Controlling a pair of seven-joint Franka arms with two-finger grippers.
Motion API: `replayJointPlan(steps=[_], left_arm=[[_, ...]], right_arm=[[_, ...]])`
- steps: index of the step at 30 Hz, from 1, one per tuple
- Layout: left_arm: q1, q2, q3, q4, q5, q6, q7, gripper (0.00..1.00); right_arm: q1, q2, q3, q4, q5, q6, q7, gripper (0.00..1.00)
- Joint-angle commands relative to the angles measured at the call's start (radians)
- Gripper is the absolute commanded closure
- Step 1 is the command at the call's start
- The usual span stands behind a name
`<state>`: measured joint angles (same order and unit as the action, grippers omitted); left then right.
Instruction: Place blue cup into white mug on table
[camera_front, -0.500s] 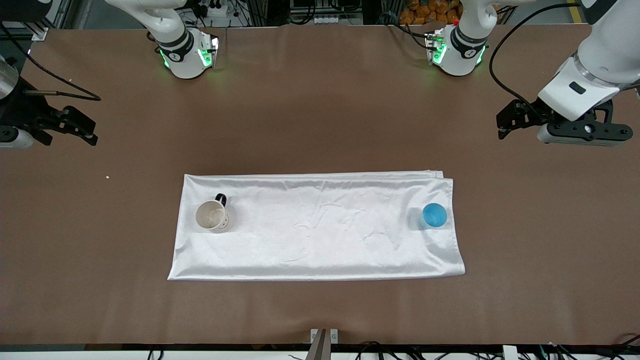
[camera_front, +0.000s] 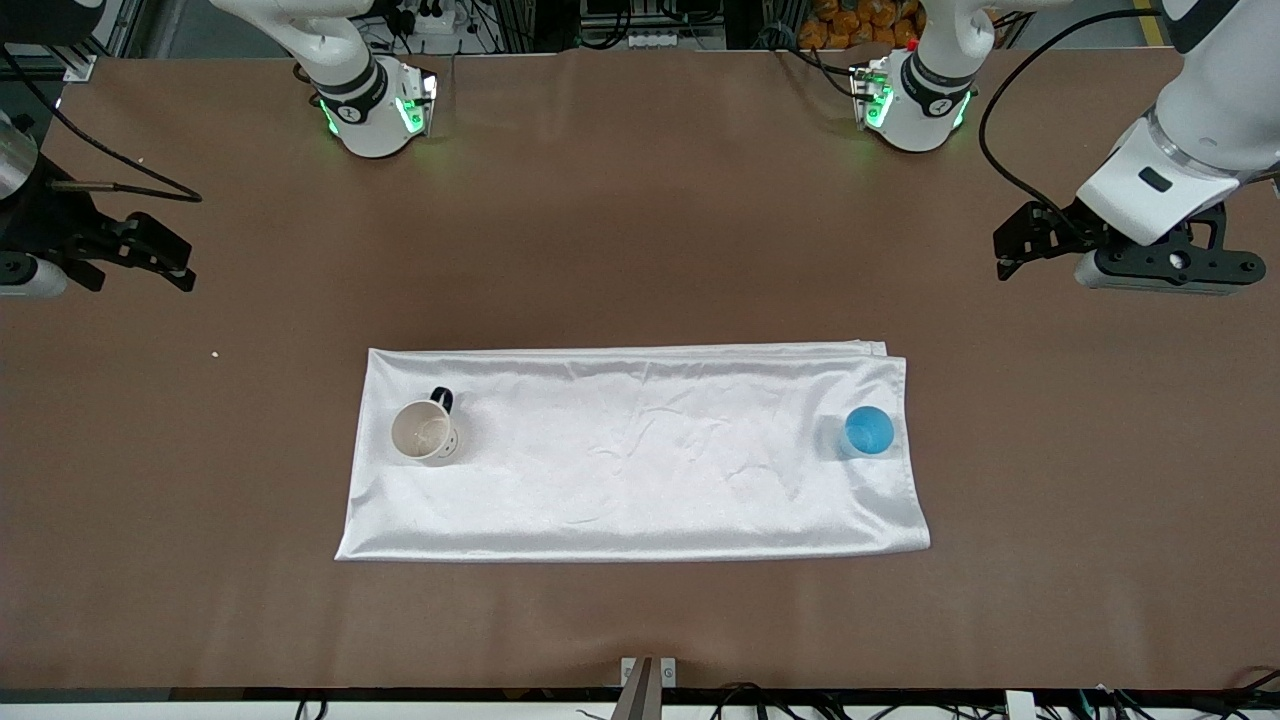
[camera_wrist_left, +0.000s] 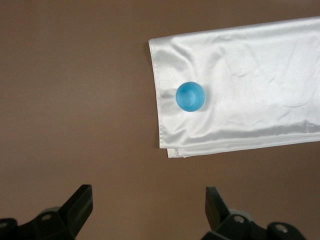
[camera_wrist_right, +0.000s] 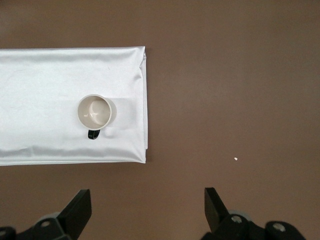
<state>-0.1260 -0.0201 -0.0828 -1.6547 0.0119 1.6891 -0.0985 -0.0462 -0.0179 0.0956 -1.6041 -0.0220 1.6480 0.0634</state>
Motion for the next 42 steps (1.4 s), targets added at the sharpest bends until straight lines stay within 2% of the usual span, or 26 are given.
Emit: replayJointPlan(steps=[1,13,21,24,29,36,42], left_arm=[[0.002,0.008,-0.002,0.016,-0.020,-0.014,-0.003,0.00],[0.009,0.006,-0.008,0.015,-0.015,-0.014,-0.001,0.00],[0.012,0.008,-0.006,0.009,-0.026,-0.016,0.000,0.00],[0.019,0.011,0.000,0.004,-0.055,-0.016,0.006,0.00],[0.032,0.014,0.000,0.004,-0.064,-0.038,0.008,0.00],[0.025,0.020,0.000,0.004,-0.055,-0.048,0.006,0.00],[0.002,0.060,-0.009,0.015,-0.033,-0.022,-0.007,0.00]], right_arm=[[-0.014,0.013,0.009,0.012,-0.012,-0.013,-0.007,0.00],[-0.015,0.065,0.009,-0.008,-0.010,-0.014,0.007,0.00],[-0.003,0.182,0.010,-0.014,0.031,0.001,0.009,0.00],[0.000,0.236,0.010,-0.014,0.082,0.024,0.010,0.00],[0.006,0.325,0.010,-0.048,0.166,0.119,0.010,0.00],[0.088,0.331,0.010,-0.169,0.162,0.321,0.093,0.00],[0.138,0.377,0.010,-0.183,0.155,0.392,0.142,0.00]])
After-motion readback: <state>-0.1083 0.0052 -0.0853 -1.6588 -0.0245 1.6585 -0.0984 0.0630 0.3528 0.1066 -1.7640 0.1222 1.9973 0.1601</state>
